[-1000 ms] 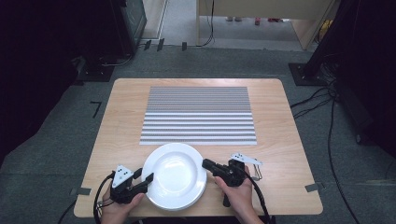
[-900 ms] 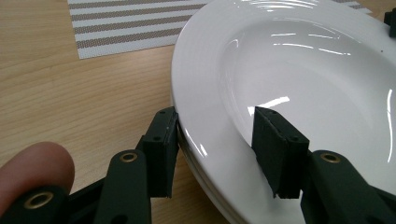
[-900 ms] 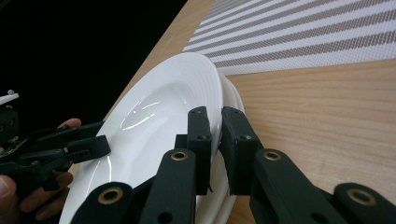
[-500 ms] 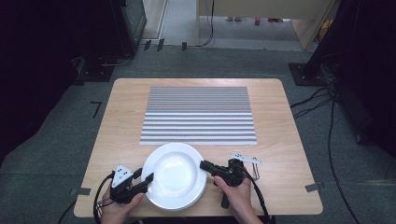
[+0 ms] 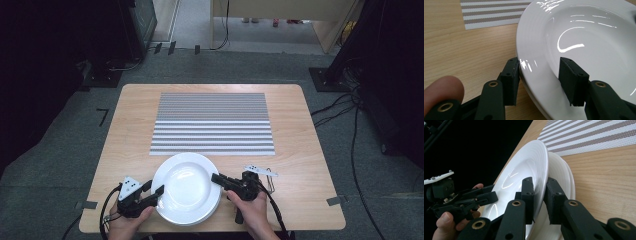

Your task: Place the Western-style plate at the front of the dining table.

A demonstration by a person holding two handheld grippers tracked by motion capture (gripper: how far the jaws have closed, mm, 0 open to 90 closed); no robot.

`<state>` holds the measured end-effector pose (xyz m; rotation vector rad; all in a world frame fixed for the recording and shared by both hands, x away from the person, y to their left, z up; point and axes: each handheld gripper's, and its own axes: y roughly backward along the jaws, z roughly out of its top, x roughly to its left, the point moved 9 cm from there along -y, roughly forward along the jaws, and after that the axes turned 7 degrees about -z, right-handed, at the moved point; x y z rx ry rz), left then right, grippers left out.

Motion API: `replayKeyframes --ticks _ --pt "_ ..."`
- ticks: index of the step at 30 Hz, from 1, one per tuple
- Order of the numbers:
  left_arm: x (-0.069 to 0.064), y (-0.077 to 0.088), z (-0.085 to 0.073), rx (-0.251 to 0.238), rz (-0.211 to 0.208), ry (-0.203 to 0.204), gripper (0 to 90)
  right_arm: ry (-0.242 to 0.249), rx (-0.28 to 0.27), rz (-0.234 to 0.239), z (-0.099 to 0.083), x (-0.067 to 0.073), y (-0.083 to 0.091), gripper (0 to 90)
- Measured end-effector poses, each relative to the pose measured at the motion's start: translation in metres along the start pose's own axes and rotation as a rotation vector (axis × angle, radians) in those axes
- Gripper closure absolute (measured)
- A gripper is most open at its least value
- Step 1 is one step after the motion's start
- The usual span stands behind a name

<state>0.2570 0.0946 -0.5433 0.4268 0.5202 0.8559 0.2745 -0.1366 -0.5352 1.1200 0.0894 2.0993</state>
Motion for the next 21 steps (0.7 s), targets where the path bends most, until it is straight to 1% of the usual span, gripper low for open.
replayKeyframes --ticks 2,3,4,8,14,19,21 --pt "-0.0001 0.0007 0.0009 -0.009 -0.006 0.010 52.8 0.001 -0.008 0.021 0.0010 0.0019 0.0003 80.3" --pt "0.0001 0.0011 0.0013 -0.012 -0.008 0.011 52.8 0.001 -0.008 0.021 0.0010 0.0019 0.0003 80.3" --pt "0.0005 0.0018 0.0019 -0.017 -0.014 0.018 53.3 0.013 -0.016 0.027 0.0014 0.0026 0.0004 80.4" --pt "0.0006 0.0017 0.0019 -0.018 -0.020 0.024 53.1 0.025 -0.022 0.033 0.0016 0.0026 -0.0004 80.2" --pt "0.0011 0.0026 0.0028 -0.026 -0.034 0.030 52.8 0.037 -0.033 0.045 0.0023 0.0033 -0.0008 80.3" --pt "0.0006 0.0025 0.0030 -0.029 -0.052 0.041 50.1 0.037 -0.035 0.052 0.0021 0.0029 -0.0017 80.4" --pt "0.0001 0.0027 0.0035 -0.033 -0.064 0.048 47.3 0.040 -0.040 0.056 0.0022 0.0030 -0.0020 80.4"
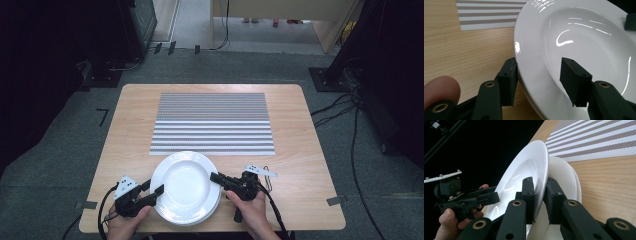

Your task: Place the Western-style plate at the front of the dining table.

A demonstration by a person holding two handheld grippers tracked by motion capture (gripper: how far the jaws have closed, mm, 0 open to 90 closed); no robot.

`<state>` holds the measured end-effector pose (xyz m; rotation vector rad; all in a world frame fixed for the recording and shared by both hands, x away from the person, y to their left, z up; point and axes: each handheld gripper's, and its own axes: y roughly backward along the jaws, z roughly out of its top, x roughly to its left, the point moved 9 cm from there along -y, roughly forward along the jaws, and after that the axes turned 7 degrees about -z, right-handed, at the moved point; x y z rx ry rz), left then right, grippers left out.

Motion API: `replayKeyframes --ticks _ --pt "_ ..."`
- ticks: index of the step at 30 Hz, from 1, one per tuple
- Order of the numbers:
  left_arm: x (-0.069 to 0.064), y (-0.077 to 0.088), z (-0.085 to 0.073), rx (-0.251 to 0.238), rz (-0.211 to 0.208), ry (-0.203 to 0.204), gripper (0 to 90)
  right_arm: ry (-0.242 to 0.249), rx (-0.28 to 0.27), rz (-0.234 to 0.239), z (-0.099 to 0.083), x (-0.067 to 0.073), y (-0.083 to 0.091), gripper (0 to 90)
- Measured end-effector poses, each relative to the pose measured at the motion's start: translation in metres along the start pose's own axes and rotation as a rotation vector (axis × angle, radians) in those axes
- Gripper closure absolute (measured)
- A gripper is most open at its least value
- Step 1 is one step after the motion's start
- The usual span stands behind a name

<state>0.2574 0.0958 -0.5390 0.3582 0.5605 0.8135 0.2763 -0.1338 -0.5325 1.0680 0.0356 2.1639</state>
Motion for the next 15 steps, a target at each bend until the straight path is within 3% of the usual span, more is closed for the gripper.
replayKeyframes --ticks 7,15 --pt "-0.0005 0.0002 0.0010 -0.005 -0.024 0.022 46.0 0.003 -0.003 0.006 0.0004 0.0005 0.0000 80.5" --pt "-0.0003 -0.0001 0.0005 0.000 -0.023 0.014 45.4 0.027 -0.019 0.025 0.0011 0.0029 -0.0013 80.5"
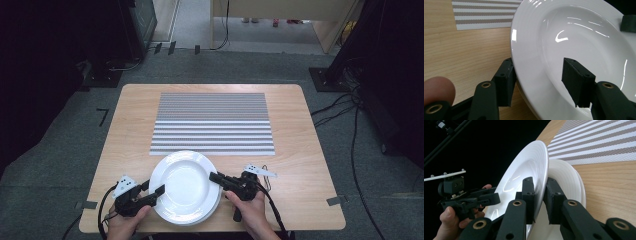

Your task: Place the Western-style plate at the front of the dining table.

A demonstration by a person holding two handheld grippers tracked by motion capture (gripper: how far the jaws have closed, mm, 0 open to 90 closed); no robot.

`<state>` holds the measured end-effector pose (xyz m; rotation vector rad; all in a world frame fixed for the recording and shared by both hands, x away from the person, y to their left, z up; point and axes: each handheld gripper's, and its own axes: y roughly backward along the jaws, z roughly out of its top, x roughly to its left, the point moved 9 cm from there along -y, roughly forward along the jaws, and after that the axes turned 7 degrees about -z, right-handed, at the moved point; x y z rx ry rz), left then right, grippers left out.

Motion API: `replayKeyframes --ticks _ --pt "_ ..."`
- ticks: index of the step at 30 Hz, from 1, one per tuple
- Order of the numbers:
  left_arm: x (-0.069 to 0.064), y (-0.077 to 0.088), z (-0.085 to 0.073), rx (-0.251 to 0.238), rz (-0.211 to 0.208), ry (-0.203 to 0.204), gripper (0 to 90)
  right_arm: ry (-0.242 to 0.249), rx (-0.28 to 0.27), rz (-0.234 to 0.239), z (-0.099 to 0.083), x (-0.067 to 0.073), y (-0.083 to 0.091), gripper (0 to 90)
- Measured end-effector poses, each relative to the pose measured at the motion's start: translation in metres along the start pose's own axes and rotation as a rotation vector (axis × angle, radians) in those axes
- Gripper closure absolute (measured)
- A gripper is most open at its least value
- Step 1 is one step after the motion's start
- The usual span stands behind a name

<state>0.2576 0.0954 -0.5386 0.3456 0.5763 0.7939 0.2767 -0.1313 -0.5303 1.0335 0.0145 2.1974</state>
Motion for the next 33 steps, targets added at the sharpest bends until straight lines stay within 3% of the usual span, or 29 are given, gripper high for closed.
replayKeyframes --ticks 5,13,19,25,33 --pt "0.0007 0.0018 0.0004 -0.005 0.028 -0.016 50.0 0.006 -0.003 0.007 -0.0003 0.0022 -0.0005 80.6" --pt "0.0007 0.0043 0.0025 -0.023 0.052 -0.003 58.1 0.005 -0.017 -0.001 -0.0001 0.0039 0.0007 80.9" --pt "-0.0009 0.0074 0.0049 -0.045 0.049 -0.004 59.7 -0.001 -0.015 -0.016 -0.0014 0.0046 0.0011 80.4" --pt "-0.0019 0.0089 0.0068 -0.062 0.046 0.000 61.2 0.031 -0.024 -0.050 -0.0029 0.0048 0.0006 78.8" --pt "-0.0030 0.0099 0.0082 -0.075 0.040 0.007 62.5 -0.013 -0.001 -0.041 -0.0057 0.0038 0.0000 78.8"
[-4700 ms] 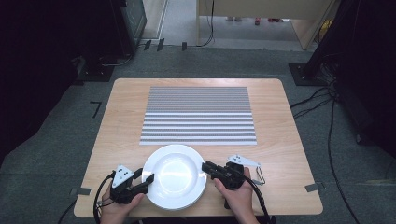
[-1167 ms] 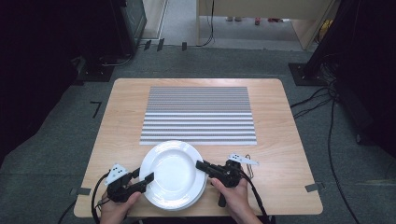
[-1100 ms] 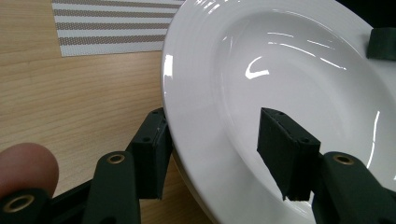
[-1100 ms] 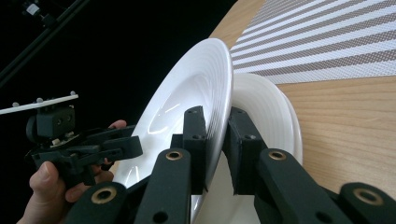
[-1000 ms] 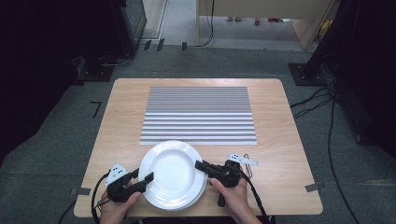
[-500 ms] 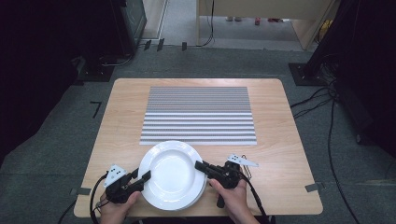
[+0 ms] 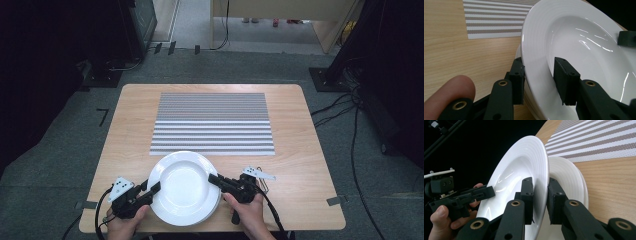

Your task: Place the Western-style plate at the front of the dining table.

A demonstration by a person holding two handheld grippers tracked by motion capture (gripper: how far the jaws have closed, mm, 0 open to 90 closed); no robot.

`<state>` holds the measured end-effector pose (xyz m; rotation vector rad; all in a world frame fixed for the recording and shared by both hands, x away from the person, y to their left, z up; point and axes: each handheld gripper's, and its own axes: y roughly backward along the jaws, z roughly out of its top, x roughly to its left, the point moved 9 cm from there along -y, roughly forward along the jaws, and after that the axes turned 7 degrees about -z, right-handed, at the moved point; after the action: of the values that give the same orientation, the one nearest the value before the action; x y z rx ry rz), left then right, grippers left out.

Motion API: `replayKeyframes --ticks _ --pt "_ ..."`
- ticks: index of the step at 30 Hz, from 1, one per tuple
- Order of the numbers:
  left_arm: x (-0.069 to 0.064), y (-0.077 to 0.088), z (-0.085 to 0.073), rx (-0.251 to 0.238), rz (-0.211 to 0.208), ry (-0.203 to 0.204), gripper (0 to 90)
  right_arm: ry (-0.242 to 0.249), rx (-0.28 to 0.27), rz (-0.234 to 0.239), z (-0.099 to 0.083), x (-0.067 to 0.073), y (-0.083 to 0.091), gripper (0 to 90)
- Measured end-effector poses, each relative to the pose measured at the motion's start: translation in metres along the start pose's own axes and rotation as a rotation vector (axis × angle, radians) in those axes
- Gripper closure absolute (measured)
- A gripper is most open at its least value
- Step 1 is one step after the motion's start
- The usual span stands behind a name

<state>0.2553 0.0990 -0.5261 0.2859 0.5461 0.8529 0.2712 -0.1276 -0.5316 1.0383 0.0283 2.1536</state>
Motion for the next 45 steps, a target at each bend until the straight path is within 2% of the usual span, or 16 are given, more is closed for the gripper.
replayKeyframes --ticks 4,5,8,13,19,21,22,26,28,33,38,45 --pt "-0.001 0.000 0.001 -0.004 -0.006 0.007 62.9 0.000 -0.011 -0.002 0.001 0.001 0.001 79.4" --pt "-0.001 -0.001 0.001 -0.005 -0.006 0.008 62.9 0.003 -0.032 -0.009 0.003 0.002 0.002 80.0" --pt "-0.002 -0.001 0.003 -0.014 -0.006 0.006 63.1 0.005 -0.051 -0.017 0.005 0.004 0.003 80.2" --pt "-0.004 -0.001 0.009 -0.044 -0.013 0.032 64.7 0.033 -0.087 -0.037 0.010 0.008 0.006 80.4" --pt "-0.009 -0.003 0.023 -0.090 -0.011 0.043 66.8 0.061 -0.126 -0.047 0.022 0.014 0.012 80.8" --pt "-0.011 -0.005 0.028 -0.096 -0.007 0.041 67.2 0.077 -0.134 -0.050 0.025 0.014 0.014 80.4" --pt "-0.011 -0.007 0.030 -0.097 -0.004 0.040 67.2 0.103 -0.142 -0.063 0.030 0.014 0.015 80.1" --pt "-0.013 -0.011 0.038 -0.112 -0.022 0.065 67.9 0.088 -0.141 -0.063 0.036 0.014 0.016 80.3" --pt "-0.015 -0.013 0.041 -0.112 -0.021 0.053 67.8 0.069 -0.150 -0.062 0.041 0.012 0.017 80.3" --pt "-0.017 -0.019 0.049 -0.118 -0.029 0.056 67.9 0.061 -0.158 -0.063 0.053 0.008 0.019 80.4" --pt "-0.020 -0.026 0.065 -0.131 -0.036 0.044 68.4 0.050 -0.167 -0.067 0.061 0.005 0.020 80.0" --pt "-0.022 -0.043 0.088 -0.140 -0.039 0.019 68.6 0.051 -0.187 -0.091 0.085 -0.005 0.022 79.2"
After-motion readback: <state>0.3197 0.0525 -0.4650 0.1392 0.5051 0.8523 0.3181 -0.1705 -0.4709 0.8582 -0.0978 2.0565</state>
